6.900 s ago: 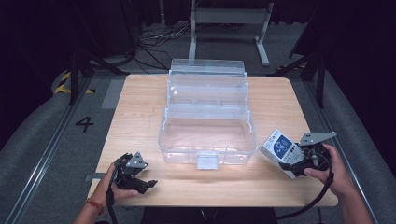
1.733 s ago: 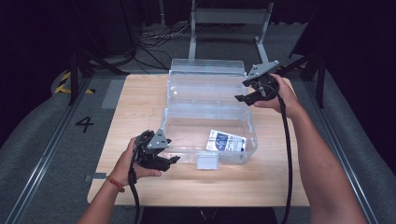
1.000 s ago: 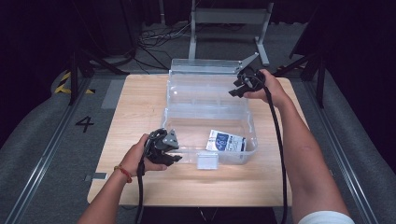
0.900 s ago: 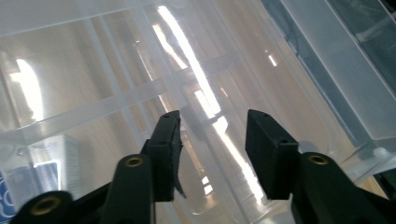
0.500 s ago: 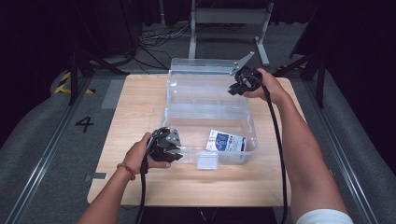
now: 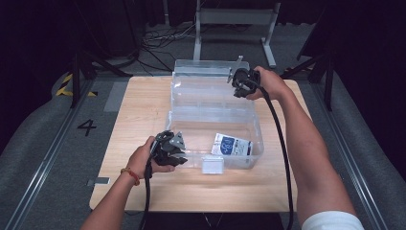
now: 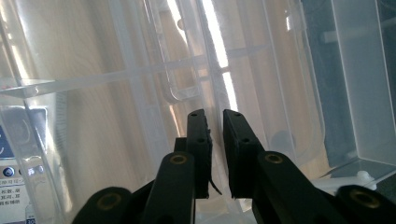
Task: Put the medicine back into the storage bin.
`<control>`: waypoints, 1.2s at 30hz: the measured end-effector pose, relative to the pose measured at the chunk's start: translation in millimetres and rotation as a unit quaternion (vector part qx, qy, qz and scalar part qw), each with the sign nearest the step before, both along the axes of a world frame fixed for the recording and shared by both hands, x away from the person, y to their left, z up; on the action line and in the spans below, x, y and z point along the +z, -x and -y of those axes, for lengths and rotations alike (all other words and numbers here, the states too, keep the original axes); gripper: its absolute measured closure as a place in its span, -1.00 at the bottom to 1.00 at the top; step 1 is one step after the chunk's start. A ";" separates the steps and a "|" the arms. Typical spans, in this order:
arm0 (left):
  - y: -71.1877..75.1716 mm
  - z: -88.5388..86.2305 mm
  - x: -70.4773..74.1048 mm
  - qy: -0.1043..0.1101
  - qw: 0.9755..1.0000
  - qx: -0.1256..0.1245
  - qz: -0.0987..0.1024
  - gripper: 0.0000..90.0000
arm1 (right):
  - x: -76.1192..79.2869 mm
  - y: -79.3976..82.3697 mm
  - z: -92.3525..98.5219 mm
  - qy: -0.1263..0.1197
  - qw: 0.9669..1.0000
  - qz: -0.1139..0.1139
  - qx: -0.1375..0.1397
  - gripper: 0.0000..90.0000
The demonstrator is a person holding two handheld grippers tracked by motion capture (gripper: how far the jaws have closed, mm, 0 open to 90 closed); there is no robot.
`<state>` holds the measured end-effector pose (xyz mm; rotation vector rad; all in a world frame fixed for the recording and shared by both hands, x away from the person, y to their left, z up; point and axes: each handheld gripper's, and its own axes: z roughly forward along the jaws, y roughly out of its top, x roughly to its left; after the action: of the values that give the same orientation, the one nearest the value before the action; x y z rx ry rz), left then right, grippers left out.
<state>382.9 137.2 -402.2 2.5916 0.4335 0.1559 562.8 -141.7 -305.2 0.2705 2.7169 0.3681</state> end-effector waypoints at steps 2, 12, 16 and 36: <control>1.2 0.4 -0.6 0.006 1.000 0.007 0.001 0.63 | -0.1 1.7 0.8 -0.002 1.000 0.004 0.006 0.86; 4.3 0.4 -2.4 0.025 0.999 0.016 0.012 0.60 | 2.7 3.5 6.5 -0.040 0.999 -0.008 0.017 0.91; 5.2 -0.2 -3.2 0.032 0.999 0.018 0.017 0.59 | 4.8 6.1 6.1 -0.044 0.999 -0.005 0.030 0.95; 6.5 -2.2 -4.5 0.052 0.998 0.022 0.015 0.55 | 12.7 17.1 4.8 -0.045 0.998 -0.011 0.047 0.99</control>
<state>376.4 139.4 -406.8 2.4749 0.4755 0.1829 545.7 -146.5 -292.5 0.1711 2.7460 0.5173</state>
